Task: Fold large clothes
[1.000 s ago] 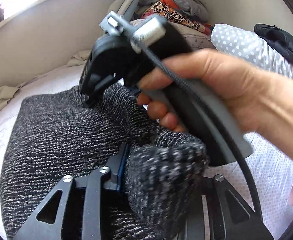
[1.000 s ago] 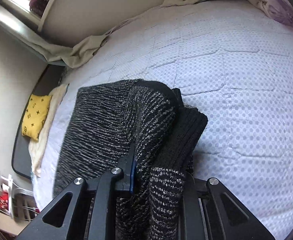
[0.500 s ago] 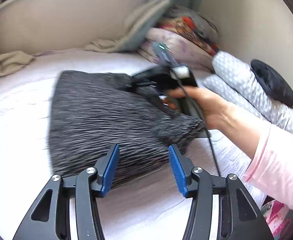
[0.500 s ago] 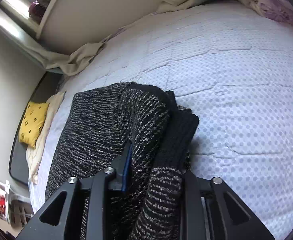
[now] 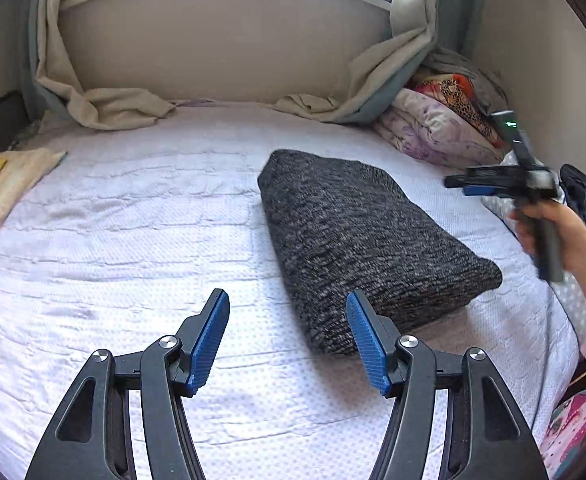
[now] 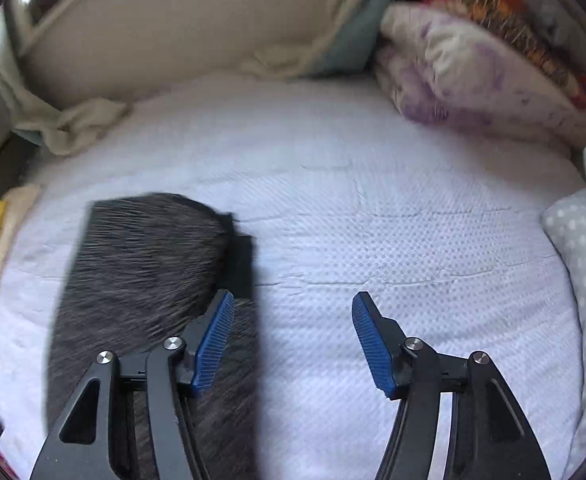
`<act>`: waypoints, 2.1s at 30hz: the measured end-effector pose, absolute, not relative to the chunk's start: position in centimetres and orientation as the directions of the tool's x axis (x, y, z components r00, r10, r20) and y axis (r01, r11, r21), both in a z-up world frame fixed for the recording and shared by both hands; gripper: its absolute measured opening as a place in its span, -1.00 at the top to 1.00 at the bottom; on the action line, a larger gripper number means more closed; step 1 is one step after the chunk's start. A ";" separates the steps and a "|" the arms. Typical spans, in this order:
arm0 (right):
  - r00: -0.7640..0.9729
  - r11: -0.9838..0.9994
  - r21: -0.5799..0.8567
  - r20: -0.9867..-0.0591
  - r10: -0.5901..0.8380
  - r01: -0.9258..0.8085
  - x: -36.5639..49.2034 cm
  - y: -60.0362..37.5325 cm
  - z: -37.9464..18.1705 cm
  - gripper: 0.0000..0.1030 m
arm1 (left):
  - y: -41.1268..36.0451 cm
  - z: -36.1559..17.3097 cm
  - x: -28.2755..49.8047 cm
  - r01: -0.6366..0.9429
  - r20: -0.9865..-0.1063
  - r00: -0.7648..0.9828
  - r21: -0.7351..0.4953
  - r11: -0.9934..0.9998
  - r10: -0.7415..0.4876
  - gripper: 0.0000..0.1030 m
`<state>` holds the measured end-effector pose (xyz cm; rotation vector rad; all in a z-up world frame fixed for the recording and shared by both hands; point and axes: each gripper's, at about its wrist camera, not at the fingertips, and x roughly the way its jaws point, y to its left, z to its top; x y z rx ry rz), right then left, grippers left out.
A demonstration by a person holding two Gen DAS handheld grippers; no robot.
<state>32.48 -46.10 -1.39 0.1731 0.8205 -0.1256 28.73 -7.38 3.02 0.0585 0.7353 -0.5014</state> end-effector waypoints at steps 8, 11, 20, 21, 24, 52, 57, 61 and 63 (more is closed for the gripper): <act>0.716 0.990 0.139 -0.693 0.085 0.017 26.3 -37.7 -0.5 0.37 | -10.9 3.6 30.5 0.483 -0.674 0.619 -0.079 0.872 -0.404 -0.29; 0.710 0.996 0.085 -0.702 0.051 0.012 25.8 -35.2 -2.1 0.42 | -13.4 2.3 31.4 0.509 -0.711 0.585 -0.053 0.859 -0.390 -0.29; 0.602 0.995 0.086 -0.797 0.040 0.046 26.5 -36.3 -8.5 0.42 | -16.9 -4.5 32.7 0.533 -0.824 0.475 -0.010 0.846 -0.310 -0.30; 0.591 0.995 0.084 -0.806 0.036 0.053 26.6 -36.5 -9.1 0.41 | -16.6 -4.8 32.8 0.528 -0.823 0.469 -0.030 0.849 -0.321 -0.32; 0.579 0.997 0.070 -0.814 0.034 0.040 27.3 -36.6 -10.8 0.37 | -16.1 -5.4 32.9 0.529 -0.816 0.460 -0.064 0.846 -0.350 -0.33; 0.682 0.999 0.052 -0.730 0.040 -0.003 34.6 -27.0 -1.4 0.41 | -10.7 -4.0 33.1 0.461 -0.743 0.507 -0.193 0.866 -0.436 -0.48; 0.656 1.000 0.000 -0.754 -0.012 0.018 39.4 -24.2 -2.8 0.51 | -11.9 -3.8 32.4 0.491 -0.735 0.510 -0.177 0.853 -0.446 -0.48; 0.614 0.998 -0.032 -0.787 -0.062 0.059 41.8 -24.1 -4.5 0.51 | -12.9 -4.5 32.1 0.510 -0.745 0.495 -0.168 0.844 -0.447 -0.48; 0.611 0.997 -0.042 -0.788 -0.072 0.063 42.4 -24.4 -5.2 0.51 | -13.3 -4.9 32.3 0.509 -0.751 0.487 -0.170 0.844 -0.446 -0.48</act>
